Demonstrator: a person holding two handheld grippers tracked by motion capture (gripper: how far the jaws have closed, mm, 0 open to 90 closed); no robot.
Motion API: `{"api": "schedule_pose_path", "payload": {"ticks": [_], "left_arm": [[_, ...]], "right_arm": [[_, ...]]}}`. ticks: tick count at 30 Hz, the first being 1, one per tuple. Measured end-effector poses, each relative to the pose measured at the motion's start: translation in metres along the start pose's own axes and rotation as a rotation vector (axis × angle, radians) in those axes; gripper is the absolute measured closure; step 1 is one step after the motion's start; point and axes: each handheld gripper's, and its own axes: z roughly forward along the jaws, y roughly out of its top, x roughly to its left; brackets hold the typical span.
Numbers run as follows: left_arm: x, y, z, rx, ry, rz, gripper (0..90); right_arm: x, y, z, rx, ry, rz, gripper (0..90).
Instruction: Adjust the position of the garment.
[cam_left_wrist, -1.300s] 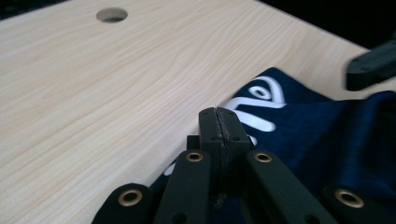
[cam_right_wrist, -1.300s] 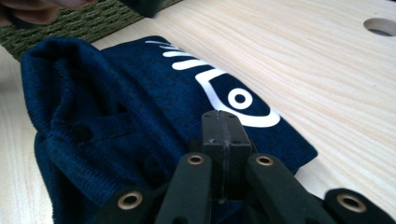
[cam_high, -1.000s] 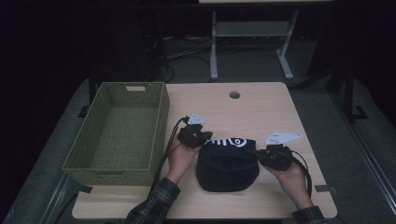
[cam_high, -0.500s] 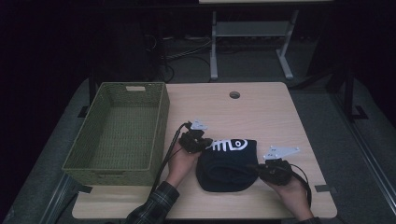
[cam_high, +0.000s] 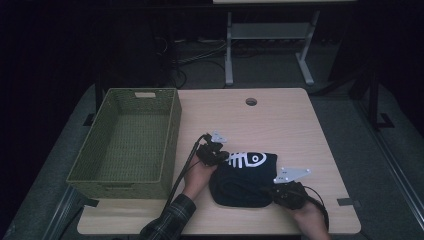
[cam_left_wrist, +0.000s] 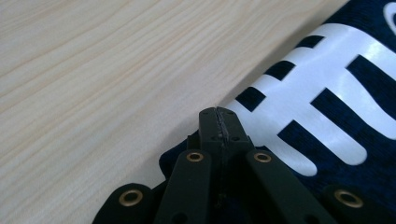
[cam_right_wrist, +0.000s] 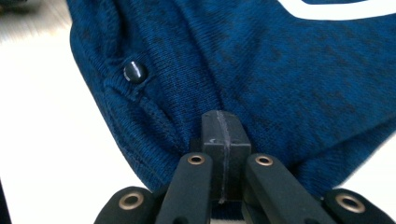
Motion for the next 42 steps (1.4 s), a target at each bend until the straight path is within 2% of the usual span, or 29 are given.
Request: {"api": "schedule_pose_path", "payload": {"ticks": [3,6,8,10,13,17,19,23,25,26,30,32,35,36,39,42], "left_arm": [[0.0,0.004,0.002,0.009,0.003,0.011,90.0],[0.002,0.006,0.001,0.008,-0.003,0.004,90.0],[0.003,0.008,-0.005,-0.008,-0.004,-0.004,90.0],[0.002,0.01,-0.014,-0.03,-0.01,-0.002,89.9],[-0.004,0.011,-0.031,-0.061,-0.027,0.015,89.8],[-0.013,0.004,-0.05,-0.094,-0.07,0.022,89.3],[-0.019,-0.001,-0.058,-0.11,-0.096,0.008,89.2],[-0.035,-0.011,-0.068,-0.099,-0.12,0.031,88.7],[-0.037,-0.014,-0.07,-0.096,-0.128,0.034,88.7],[-0.042,-0.022,-0.074,-0.09,-0.137,0.038,88.7],[-0.048,-0.037,-0.072,-0.051,-0.136,0.064,88.7],[-0.048,-0.042,-0.067,-0.031,-0.141,0.06,89.0],[-0.048,-0.043,-0.064,-0.016,-0.135,0.066,89.8],[-0.048,-0.045,-0.062,0.005,-0.126,0.078,89.9],[-0.05,-0.046,-0.057,0.035,-0.111,0.099,90.0],[-0.05,-0.047,-0.055,0.053,-0.104,0.111,90.0]], "right_arm": [[0.004,-0.001,0.001,-0.008,-0.011,-0.008,90.0],[0.002,-0.001,0.001,-0.012,0.007,0.014,90.0],[0.0,0.001,-0.001,-0.026,0.01,0.014,90.0],[-0.002,0.004,-0.007,-0.063,0.014,0.02,90.0],[-0.007,0.011,-0.017,-0.116,0.007,0.034,90.0],[-0.018,0.018,-0.021,-0.149,-0.017,0.046,90.0],[-0.024,0.021,-0.021,-0.16,-0.028,0.052,90.0],[-0.036,0.029,-0.02,-0.173,-0.056,0.058,90.0],[-0.044,0.033,-0.018,-0.174,-0.072,0.068,90.0],[-0.047,0.034,-0.017,-0.178,-0.085,0.075,90.0],[-0.063,0.038,-0.007,-0.155,-0.112,0.093,90.0],[-0.069,0.04,0.0,-0.136,-0.122,0.104,90.0],[-0.074,0.04,0.007,-0.123,-0.134,0.108,90.0],[-0.078,0.039,0.015,-0.096,-0.139,0.115,90.0],[-0.081,0.036,0.024,-0.047,-0.158,0.109,90.0],[-0.084,0.033,0.028,-0.031,-0.148,0.13,90.0]]}}
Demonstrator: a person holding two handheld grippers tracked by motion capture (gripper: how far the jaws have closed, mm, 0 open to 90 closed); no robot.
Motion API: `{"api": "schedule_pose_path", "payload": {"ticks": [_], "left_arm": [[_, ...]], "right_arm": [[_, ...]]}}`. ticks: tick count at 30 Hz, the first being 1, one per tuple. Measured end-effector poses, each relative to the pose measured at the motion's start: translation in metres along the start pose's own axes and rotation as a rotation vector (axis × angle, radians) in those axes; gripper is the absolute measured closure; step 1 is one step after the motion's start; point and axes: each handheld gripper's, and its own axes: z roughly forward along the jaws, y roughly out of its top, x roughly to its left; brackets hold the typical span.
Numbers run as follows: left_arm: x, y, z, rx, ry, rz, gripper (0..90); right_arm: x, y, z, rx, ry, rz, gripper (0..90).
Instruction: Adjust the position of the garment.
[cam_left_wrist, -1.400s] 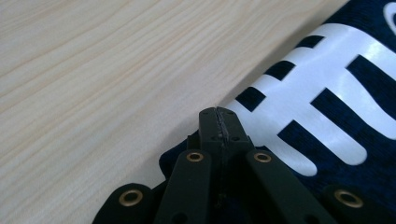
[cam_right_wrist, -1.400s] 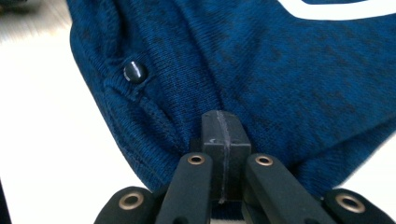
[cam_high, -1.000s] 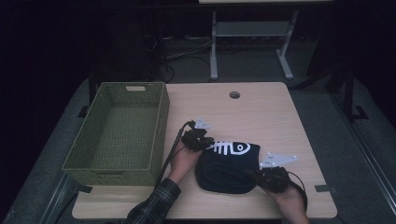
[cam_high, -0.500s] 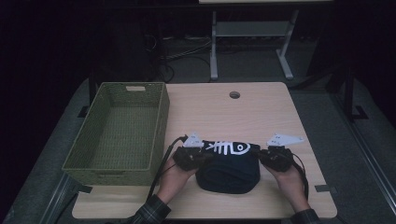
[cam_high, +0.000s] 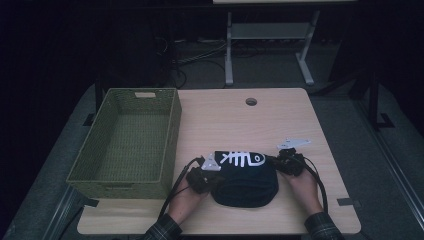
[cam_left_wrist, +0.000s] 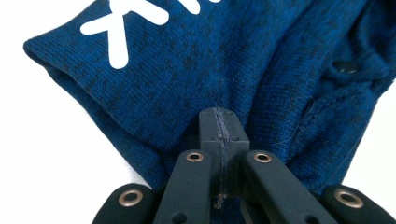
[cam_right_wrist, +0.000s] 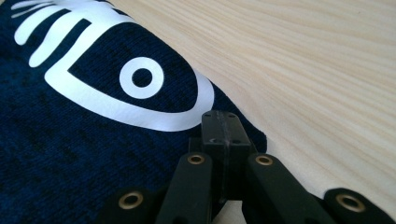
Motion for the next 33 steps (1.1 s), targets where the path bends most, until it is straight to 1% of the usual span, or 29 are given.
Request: {"api": "schedule_pose_path", "payload": {"ticks": [1,3,5,7,8,9,12,15,17,18,19,20,22,24,27,29,30,31,33], "left_arm": [[0.001,0.0,0.0,0.003,0.004,0.003,90.0],[0.002,0.001,0.002,0.018,0.043,0.024,90.0],[0.005,0.002,0.003,0.024,0.065,0.027,90.0],[0.011,0.003,0.003,0.024,0.088,0.024,90.0],[0.011,0.003,0.003,0.024,0.088,0.024,90.0],[0.017,0.003,0.003,0.024,0.108,0.011,90.0],[0.022,0.002,0.003,0.016,0.115,-0.004,90.0],[0.022,0.002,0.003,0.014,0.118,-0.008,90.0],[0.022,0.002,0.003,0.013,0.115,-0.011,90.0],[0.023,0.002,0.0,-0.006,0.101,-0.035,89.9],[0.024,0.002,-0.001,-0.015,0.099,-0.042,89.5],[0.024,0.003,-0.003,-0.026,0.1,-0.052,86.0],[0.026,0.004,-0.008,-0.045,0.112,-0.061,78.7],[0.027,0.005,-0.013,-0.068,0.108,-0.079,74.2],[0.029,0.008,-0.018,-0.098,0.107,-0.105,67.1],[0.031,0.01,-0.019,-0.108,0.098,-0.124,59.0],[0.032,0.011,-0.018,-0.106,0.092,-0.13,55.9],[0.033,0.013,-0.018,-0.104,0.096,-0.131,53.0],[0.035,0.015,-0.017,-0.102,0.098,-0.134,48.5]], "right_arm": [[0.0,0.0,0.0,0.005,-0.003,0.002,90.0],[0.001,-0.001,-0.001,0.017,-0.014,0.001,90.0],[0.004,-0.001,-0.003,0.031,-0.029,-0.001,90.0],[0.007,-0.002,-0.005,0.04,-0.04,-0.014,90.0],[0.008,-0.003,-0.006,0.038,-0.039,-0.019,90.0],[0.009,-0.005,-0.007,0.035,-0.039,-0.016,90.0],[0.012,-0.01,-0.011,0.034,-0.025,-0.013,90.0],[0.014,-0.011,-0.012,0.034,-0.028,-0.024,90.0],[0.013,-0.011,-0.013,0.023,-0.018,-0.026,90.0],[0.013,-0.012,-0.014,0.007,-0.011,-0.024,89.8],[0.013,-0.012,-0.016,-0.007,-0.005,-0.01,85.0],[0.013,-0.012,-0.019,-0.014,0.002,0.001,80.3],[0.013,-0.014,-0.026,-0.051,-0.013,-0.016,72.8],[0.013,-0.016,-0.031,-0.067,-0.029,-0.023,66.3],[0.011,-0.02,-0.038,-0.085,-0.042,-0.007,58.1],[0.01,-0.025,-0.044,-0.092,-0.06,0.005,51.9],[0.008,-0.027,-0.046,-0.09,-0.063,0.01,46.4],[0.007,-0.031,-0.048,-0.091,-0.065,0.012,41.4],[0.005,-0.037,-0.053,-0.1,-0.084,0.016,34.7]]}}
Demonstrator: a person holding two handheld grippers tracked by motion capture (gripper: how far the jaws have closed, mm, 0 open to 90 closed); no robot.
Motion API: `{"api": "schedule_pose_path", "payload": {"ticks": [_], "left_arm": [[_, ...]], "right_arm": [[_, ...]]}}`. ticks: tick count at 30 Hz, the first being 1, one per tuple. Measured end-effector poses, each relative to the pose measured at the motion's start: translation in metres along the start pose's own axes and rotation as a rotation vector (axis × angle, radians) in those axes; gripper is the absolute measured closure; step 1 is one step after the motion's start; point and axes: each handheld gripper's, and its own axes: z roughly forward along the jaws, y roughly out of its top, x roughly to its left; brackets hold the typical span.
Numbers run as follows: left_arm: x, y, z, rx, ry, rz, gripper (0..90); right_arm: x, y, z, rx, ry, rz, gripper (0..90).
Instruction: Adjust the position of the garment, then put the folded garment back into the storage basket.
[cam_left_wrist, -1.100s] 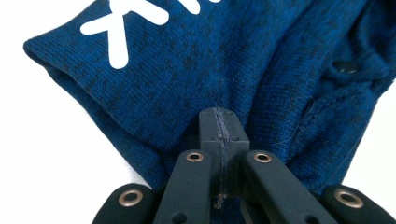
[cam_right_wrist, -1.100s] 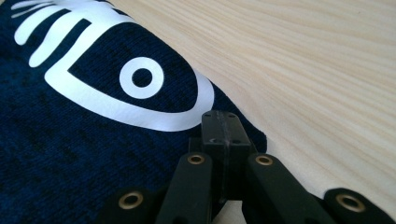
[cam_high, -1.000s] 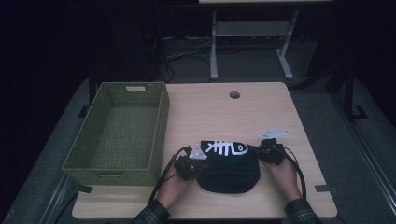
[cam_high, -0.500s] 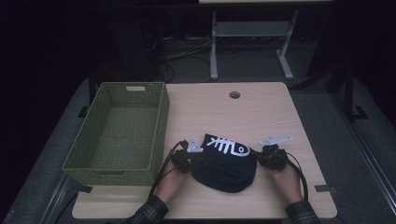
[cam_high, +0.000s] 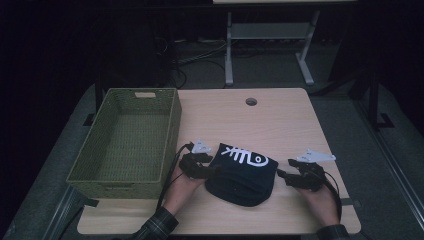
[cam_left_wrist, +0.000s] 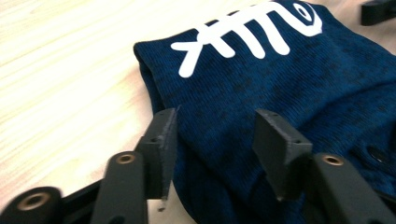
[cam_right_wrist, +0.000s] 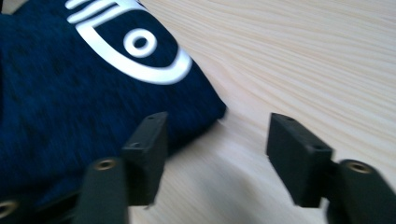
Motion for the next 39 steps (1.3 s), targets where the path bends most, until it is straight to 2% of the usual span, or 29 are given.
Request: {"api": "schedule_pose_path", "payload": {"ticks": [4,6,9,13,17,23,29,32,36,39], "left_arm": [[0.006,0.007,0.004,0.0,-0.001,-0.023,39.8],[0.009,0.01,0.007,-0.003,-0.013,-0.049,34.9],[0.015,0.01,0.014,-0.001,-0.024,-0.068,27.5],[0.021,0.007,0.023,-0.001,-0.047,-0.112,24.1],[0.025,0.006,0.026,0.005,-0.061,-0.118,21.5],[0.026,0.002,0.034,0.021,-0.058,-0.113,19.6],[0.023,-0.002,0.04,0.039,-0.049,-0.088,19.6],[0.022,-0.005,0.043,0.04,-0.065,-0.1,22.1],[0.02,-0.005,0.043,0.038,-0.054,-0.083,23.6],[0.019,-0.006,0.042,0.03,-0.065,-0.081,28.3]], "right_arm": [[-0.009,-0.014,-0.01,0.006,-0.023,0.044,21.2],[-0.012,-0.021,-0.012,0.024,-0.038,0.061,15.3],[-0.013,-0.03,-0.013,0.043,-0.072,0.058,12.6],[-0.013,-0.037,-0.011,0.074,-0.085,0.044,10.1],[-0.013,-0.037,-0.008,0.089,-0.091,0.044,8.9],[-0.013,-0.037,-0.008,0.091,-0.084,0.045,8.9],[-0.013,-0.037,-0.008,0.092,-0.084,0.046,8.9],[-0.014,-0.037,-0.007,0.091,-0.083,0.043,8.9],[-0.014,-0.037,-0.007,0.091,-0.083,0.044,8.9],[-0.014,-0.037,-0.007,0.091,-0.082,0.044,9.0]]}}
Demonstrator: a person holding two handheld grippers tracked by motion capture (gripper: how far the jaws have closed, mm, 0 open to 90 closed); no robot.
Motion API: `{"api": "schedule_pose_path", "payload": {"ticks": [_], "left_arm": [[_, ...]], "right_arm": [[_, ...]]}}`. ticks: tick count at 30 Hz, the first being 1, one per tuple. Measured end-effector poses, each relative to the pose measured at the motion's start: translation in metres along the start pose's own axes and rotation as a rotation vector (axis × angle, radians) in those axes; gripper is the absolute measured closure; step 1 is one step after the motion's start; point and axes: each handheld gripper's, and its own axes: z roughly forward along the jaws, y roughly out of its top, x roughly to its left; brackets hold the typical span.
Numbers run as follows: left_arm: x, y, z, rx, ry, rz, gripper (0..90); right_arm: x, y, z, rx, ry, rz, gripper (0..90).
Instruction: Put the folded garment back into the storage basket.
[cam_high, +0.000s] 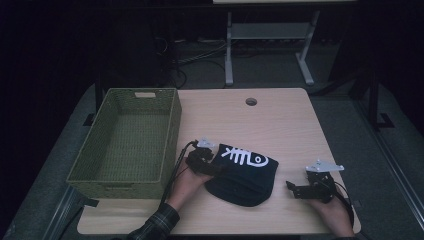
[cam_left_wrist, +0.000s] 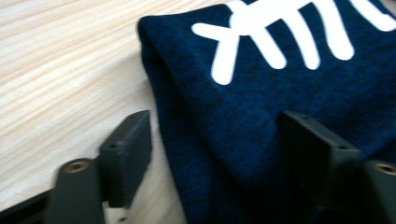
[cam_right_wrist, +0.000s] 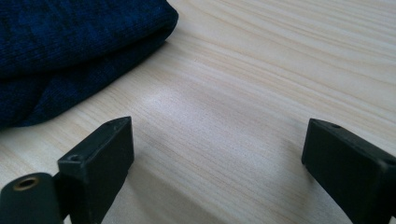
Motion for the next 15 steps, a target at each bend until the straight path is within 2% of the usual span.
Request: {"api": "schedule_pose_path", "payload": {"ticks": [3,6,12,15], "left_arm": [[0.0001,-0.0011,-0.0006,-0.004,-0.053,0.005,42.3],[0.0,-0.0016,-0.0005,-0.007,-0.073,0.003,52.0],[0.0009,-0.0021,-0.0005,0.0,-0.114,0.001,61.3],[-0.0008,-0.0011,-0.0012,0.005,-0.111,0.023,65.9]], "right_arm": [[0.0,0.0,0.0,0.0,0.0,0.0,9.1],[0.0,0.0,0.0,-0.001,0.001,-0.002,9.2],[0.0001,-0.0001,-0.0001,-0.002,0.003,-0.004,9.5],[0.0,0.0,-0.0001,-0.001,0.003,-0.004,9.5]]}}
